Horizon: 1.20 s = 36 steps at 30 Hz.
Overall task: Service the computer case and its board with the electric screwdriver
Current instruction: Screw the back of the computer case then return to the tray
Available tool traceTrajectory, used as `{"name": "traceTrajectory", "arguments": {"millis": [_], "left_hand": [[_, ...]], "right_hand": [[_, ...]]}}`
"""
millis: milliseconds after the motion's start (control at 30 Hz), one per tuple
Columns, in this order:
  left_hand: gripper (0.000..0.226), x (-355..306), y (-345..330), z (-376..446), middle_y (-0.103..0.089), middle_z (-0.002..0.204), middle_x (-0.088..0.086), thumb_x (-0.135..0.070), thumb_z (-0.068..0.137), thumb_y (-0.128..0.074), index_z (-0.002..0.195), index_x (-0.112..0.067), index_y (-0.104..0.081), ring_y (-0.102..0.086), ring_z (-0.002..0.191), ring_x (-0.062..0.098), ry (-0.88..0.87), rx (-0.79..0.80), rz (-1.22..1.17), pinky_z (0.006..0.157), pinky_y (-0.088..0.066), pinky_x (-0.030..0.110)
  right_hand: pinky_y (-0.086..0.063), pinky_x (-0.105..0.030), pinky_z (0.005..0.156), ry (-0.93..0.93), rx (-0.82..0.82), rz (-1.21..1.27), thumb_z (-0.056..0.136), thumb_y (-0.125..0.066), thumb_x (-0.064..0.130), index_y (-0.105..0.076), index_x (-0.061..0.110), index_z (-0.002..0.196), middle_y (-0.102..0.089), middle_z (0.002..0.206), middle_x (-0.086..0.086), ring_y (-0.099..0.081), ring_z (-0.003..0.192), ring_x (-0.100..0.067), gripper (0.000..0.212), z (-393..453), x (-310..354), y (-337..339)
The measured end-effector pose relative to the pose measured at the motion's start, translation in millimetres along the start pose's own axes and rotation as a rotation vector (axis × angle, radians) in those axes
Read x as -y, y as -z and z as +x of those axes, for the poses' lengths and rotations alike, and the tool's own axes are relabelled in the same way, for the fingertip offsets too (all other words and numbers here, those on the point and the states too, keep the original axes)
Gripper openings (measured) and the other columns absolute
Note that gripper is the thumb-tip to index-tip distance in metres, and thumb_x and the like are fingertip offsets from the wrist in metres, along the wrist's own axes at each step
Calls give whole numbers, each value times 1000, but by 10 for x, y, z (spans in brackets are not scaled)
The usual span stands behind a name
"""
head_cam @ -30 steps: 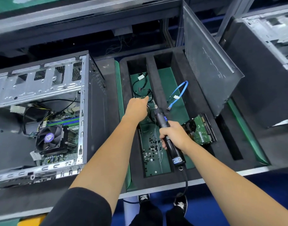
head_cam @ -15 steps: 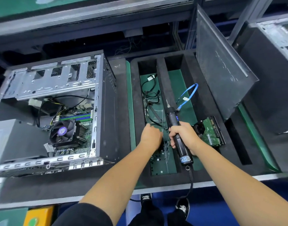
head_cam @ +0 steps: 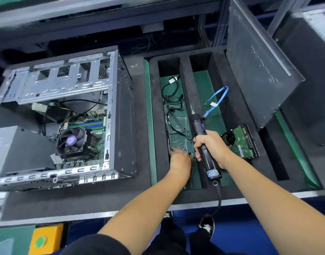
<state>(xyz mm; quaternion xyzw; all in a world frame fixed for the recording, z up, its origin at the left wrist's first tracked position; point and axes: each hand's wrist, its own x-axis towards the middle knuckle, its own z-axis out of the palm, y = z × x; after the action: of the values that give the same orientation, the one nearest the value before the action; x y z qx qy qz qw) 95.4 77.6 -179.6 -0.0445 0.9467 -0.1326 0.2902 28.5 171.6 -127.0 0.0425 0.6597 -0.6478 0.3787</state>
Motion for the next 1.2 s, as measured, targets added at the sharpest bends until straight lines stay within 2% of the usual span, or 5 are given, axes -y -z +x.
{"name": "traceTrajectory", "arguments": {"millis": [333, 567, 867, 1000, 1200], "left_hand": [[63, 44, 327, 238, -4, 151, 35, -20, 97, -44, 142, 12, -12, -25, 136, 36, 322, -76, -667, 101, -36, 29], [35, 58, 284, 273, -42, 135, 19, -5, 89, -49, 123, 0, -41, -34, 126, 32, 312, -156, -855, 103, -31, 31], [24, 204, 307, 287, -48, 116, 10, -11, 93, -47, 115, -11, -55, -45, 109, 25, 163, -260, -317, 81, -41, 29], [33, 246, 390, 373, -51, 120, 9, -36, 95, -43, 123, -23, -54, -36, 116, 32, 152, -156, 266, 95, -30, 40], [59, 260, 259, 463, -30, 149, 20, -46, 95, -39, 144, -14, -34, -17, 136, 49, 121, -65, 468, 109, -7, 60]], "right_hand": [[-44, -31, 44, 12, -3, -11, 63, -56, -2, -46, 7, 74, -47, 52, -14, -48, 45, -26, 17, -20, 13, -15], [-45, -31, 45, -9, 8, -8, 57, -58, 2, -48, 7, 77, -48, 55, -14, -49, 45, -26, 22, 3, -3, 19], [-45, -30, 44, 9, 2, -20, 57, -58, 3, -47, 7, 80, -49, 53, -13, -49, 45, -26, 25, -18, 0, -12], [-45, -31, 45, 20, 2, -24, 57, -57, 4, -46, 8, 78, -49, 52, -10, -49, 46, -26, 24, -33, 5, -20], [-46, -31, 44, 19, 11, -23, 58, -57, 3, -43, 10, 78, -49, 51, -11, -48, 44, -25, 25, -41, 13, -17]]}}
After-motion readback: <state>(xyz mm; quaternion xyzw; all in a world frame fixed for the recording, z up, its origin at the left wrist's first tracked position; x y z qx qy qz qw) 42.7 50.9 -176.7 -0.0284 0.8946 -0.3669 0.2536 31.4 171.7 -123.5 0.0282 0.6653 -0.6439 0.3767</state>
